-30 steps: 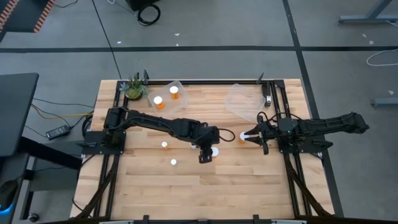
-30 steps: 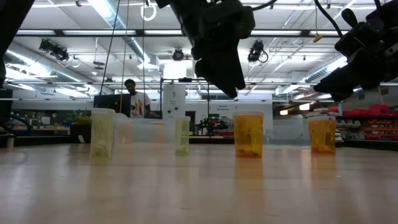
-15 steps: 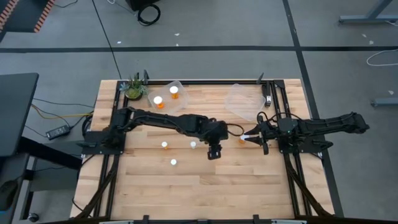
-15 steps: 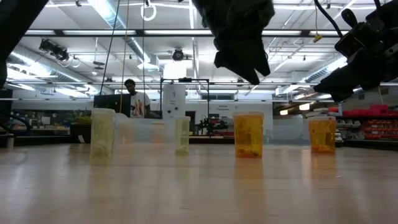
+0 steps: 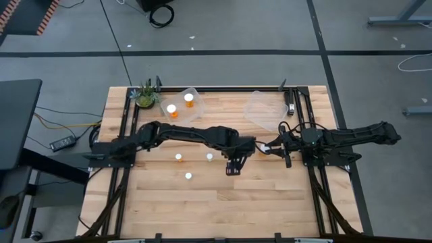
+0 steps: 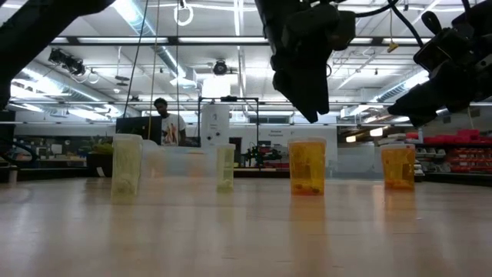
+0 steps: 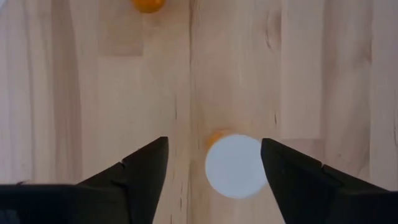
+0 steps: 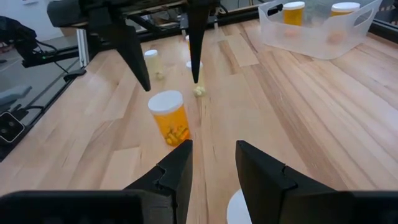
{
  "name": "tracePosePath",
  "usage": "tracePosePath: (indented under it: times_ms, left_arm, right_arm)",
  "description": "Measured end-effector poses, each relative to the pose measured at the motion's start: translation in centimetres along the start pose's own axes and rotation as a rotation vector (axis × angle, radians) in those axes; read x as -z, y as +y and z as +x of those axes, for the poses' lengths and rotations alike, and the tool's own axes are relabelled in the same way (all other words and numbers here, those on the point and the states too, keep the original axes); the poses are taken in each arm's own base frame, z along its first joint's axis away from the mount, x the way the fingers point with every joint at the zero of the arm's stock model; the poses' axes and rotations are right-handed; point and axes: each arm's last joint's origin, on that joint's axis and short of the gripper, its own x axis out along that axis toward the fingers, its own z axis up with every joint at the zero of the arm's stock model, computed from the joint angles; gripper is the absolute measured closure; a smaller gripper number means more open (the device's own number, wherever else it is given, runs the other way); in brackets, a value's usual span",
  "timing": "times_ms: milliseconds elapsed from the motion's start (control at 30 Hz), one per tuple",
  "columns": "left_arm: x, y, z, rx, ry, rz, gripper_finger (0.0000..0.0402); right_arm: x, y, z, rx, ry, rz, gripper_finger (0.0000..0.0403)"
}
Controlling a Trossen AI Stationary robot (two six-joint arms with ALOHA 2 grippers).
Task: Pick and place medicine bottles into bin by pill shape (circle, oval)
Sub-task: Put the orange capsule bottle into the left transparent bin
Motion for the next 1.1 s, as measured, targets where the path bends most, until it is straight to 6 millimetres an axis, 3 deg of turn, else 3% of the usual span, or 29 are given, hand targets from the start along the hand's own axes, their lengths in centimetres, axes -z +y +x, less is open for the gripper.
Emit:
tracePosePath:
  times_ms: [500, 667, 1100]
  left_arm:
    - [0.4, -1.7, 0.0, 0.012, 0.025, 0.062, 0.0036]
    - [0.6, -1.8, 1.6, 0.011, 0.056, 0.077, 0.0025]
    - [0.7, -2.0, 2.6, -0.009, 0.066, 0.112, 0.0023]
  right_arm:
    - [0.0, 0.0, 0.0, 0.0, 0.0, 0.0, 0.0274]
    - [0.0, 0.0, 0.0, 0.0, 0.0, 0.0, 0.0274]
    - [0.0, 0.0, 0.0, 0.0, -0.001, 0.0, 0.0274]
